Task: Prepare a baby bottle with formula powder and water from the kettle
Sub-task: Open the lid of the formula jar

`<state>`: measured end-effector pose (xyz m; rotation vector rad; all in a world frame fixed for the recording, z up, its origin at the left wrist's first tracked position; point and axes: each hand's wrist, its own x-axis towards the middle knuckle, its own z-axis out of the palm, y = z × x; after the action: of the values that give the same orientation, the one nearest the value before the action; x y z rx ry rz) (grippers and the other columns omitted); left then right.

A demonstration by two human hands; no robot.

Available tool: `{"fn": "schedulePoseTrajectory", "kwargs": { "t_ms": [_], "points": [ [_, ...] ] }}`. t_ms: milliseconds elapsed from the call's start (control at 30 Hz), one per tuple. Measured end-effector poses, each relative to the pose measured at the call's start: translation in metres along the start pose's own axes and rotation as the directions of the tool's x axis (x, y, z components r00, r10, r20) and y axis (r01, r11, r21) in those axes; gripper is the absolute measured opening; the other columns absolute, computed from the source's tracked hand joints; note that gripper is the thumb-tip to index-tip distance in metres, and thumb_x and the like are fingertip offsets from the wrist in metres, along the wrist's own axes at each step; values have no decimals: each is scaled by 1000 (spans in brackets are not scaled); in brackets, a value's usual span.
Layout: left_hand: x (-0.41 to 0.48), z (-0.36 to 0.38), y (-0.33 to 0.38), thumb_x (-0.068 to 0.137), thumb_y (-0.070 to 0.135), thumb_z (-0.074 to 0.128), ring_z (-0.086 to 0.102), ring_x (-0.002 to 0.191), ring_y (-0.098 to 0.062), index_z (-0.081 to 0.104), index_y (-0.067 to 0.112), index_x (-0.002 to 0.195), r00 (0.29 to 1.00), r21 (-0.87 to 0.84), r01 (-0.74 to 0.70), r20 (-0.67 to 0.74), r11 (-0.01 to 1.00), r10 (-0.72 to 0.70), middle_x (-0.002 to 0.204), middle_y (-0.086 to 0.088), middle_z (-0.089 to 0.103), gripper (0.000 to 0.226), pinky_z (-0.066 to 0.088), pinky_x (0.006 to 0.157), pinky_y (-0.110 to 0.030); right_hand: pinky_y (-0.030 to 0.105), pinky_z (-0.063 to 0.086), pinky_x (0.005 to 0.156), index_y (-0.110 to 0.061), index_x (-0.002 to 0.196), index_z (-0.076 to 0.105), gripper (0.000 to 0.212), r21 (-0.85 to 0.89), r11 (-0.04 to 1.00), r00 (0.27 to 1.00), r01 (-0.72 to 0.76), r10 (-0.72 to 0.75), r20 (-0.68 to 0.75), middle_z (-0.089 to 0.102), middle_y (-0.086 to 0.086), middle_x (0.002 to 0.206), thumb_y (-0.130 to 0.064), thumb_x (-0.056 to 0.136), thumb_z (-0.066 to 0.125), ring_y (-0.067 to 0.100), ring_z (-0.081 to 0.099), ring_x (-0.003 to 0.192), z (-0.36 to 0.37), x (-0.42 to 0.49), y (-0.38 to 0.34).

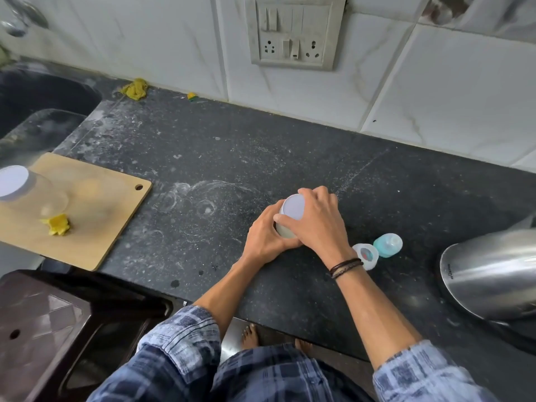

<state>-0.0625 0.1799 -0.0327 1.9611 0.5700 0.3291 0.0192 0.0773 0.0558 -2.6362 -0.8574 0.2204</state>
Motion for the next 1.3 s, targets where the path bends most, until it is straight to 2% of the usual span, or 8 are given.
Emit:
{"fn": "schedulePoseTrajectory", "kwargs": {
  "t_ms": [267, 467, 700, 867, 1000, 1100, 1233, 1300],
  "points": [
    [-4, 7, 4, 56, 67, 90, 56, 114, 8, 50, 45, 139, 999, 14, 34, -25, 999, -34, 123, 29, 59, 95, 48, 92, -24, 31, 31, 115, -21, 160, 37, 83, 97, 977, 903, 189, -212, 373, 35, -2, 159, -16, 86, 74, 28, 30, 145, -30, 15, 11],
    [-11, 11, 12, 56, 63, 90, 58, 114, 5, 48, 52, 139, 997, 5, 53, -53, 999, -53, 124, 28, 61, 94, 50, 94, -29, 41, 44, 94, -17, 151, 43, 88, -65, 994, 963, 87, -67, 262, 43, 7, 146, -60, 82, 75, 31, 44, 134, -33, 9, 11],
    [-14, 13, 15, 54, 62, 91, 59, 115, 1, 50, 46, 137, 994, -6, 84, -72, 996, -84, 125, 27, 60, 94, 53, 99, -37, 37, 36, 113, -25, 161, 31, 98, 14, 951, 803, 308, -268, 532, 27, -2, 163, -14, 77, 80, 32, 32, 144, -50, 23, 15],
    [-16, 13, 17, 58, 59, 91, 60, 113, 2, 46, 62, 128, 994, -28, 86, -67, 996, -88, 122, 27, 60, 84, 55, 95, -40, 43, 44, 105, -26, 154, 42, 82, -13, 972, 908, 233, -213, 361, 40, 2, 149, -53, 85, 77, 29, 44, 136, -42, 23, 15],
    [-16, 15, 17, 56, 61, 90, 59, 115, -1, 48, 49, 137, 993, -29, 103, -58, 994, -104, 126, 25, 59, 92, 53, 99, -41, 33, 39, 104, -30, 151, 47, 77, 65, 950, 833, 307, -301, 465, 46, -1, 145, -21, 82, 80, 29, 40, 137, -48, 32, 14],
    [-15, 12, 15, 55, 62, 89, 58, 116, -2, 48, 42, 140, 992, -26, 107, -64, 994, -109, 127, 25, 58, 97, 52, 100, -41, 45, 36, 118, -34, 158, 37, 97, 59, 936, 768, 348, -320, 555, 36, -4, 156, -21, 76, 86, 26, 30, 147, -54, 38, 11],
    [-14, 13, 12, 59, 56, 91, 60, 117, -2, 48, 45, 139, 994, -41, 87, -55, 995, -90, 128, 21, 60, 92, 53, 100, -42, 43, 46, 98, -31, 150, 47, 83, -8, 966, 899, 259, -238, 367, 43, 1, 144, -53, 78, 84, 28, 49, 131, -44, 38, 11],
    [-13, 14, 12, 59, 54, 92, 60, 117, -2, 48, 47, 138, 994, -47, 91, -50, 995, -93, 128, 22, 60, 91, 53, 99, -43, 38, 44, 86, -30, 140, 54, 69, -23, 963, 911, 268, -246, 330, 49, -1, 132, -47, 79, 82, 27, 54, 123, -40, 37, 12]
  ]
}}
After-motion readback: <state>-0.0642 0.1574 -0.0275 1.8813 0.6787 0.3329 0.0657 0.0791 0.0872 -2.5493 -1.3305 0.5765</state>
